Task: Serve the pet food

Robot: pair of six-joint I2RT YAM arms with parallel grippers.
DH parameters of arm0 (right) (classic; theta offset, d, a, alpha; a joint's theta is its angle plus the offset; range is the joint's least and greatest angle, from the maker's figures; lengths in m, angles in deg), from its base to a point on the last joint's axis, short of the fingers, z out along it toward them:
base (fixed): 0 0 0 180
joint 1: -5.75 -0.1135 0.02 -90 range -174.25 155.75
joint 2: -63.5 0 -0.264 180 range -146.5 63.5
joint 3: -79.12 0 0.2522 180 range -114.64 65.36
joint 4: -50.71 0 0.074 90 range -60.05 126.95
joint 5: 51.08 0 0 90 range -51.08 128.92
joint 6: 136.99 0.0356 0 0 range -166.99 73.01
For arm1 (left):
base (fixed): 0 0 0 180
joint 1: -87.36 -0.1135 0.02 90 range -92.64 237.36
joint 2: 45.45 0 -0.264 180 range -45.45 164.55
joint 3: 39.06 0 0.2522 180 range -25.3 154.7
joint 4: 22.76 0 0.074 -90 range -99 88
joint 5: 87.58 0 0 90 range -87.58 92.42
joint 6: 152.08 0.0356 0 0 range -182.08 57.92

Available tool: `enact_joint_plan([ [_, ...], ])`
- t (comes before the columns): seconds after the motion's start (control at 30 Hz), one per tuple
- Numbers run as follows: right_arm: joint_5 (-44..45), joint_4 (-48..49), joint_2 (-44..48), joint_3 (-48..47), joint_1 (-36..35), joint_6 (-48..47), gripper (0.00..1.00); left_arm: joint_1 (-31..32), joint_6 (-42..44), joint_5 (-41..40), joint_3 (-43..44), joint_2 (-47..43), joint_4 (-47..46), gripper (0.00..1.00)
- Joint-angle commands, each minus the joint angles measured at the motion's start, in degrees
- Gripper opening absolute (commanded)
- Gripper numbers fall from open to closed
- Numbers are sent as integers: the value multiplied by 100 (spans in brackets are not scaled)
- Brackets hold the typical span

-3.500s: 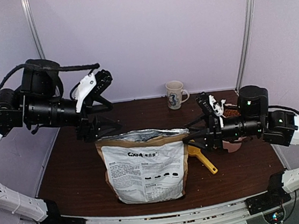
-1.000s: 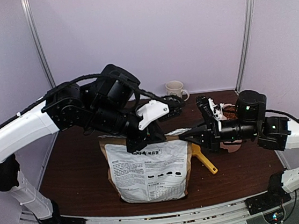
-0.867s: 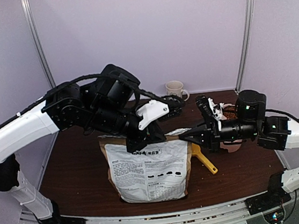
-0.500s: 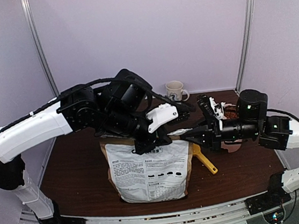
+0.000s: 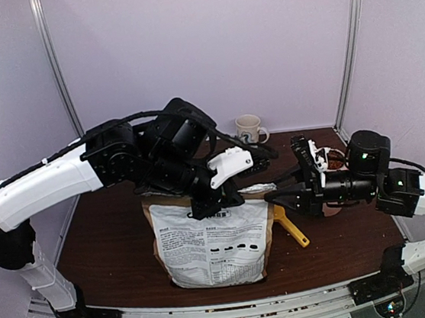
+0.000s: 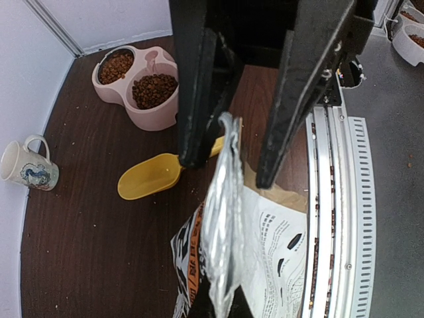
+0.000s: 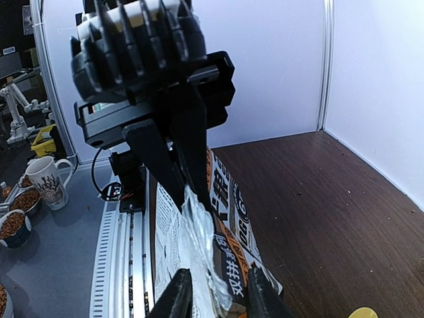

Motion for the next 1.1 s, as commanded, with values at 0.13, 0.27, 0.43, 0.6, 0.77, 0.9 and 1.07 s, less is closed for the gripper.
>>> enact_joint_plan([
  [0.13,105,75,-35,-17,20,-8,4,30,28,54,136,45,-250,0],
  [0.27,46,97,-54,-36,20,-3,0,30,7,274,242,122,-328,24],
  [0.43,1,182,-13,12,14,4,0,30,31,482,546,351,-349,33],
  [0.6,-19,218,7,14,13,-5,0,21,97,621,763,574,-349,27],
  [0.77,8,239,24,33,17,-16,0,-13,98,714,794,627,-343,8],
  [0.9,16,270,38,72,16,-16,0,-31,93,729,763,610,-342,0],
  [1.07,56,272,99,98,15,-16,0,-93,129,516,766,531,-149,7],
])
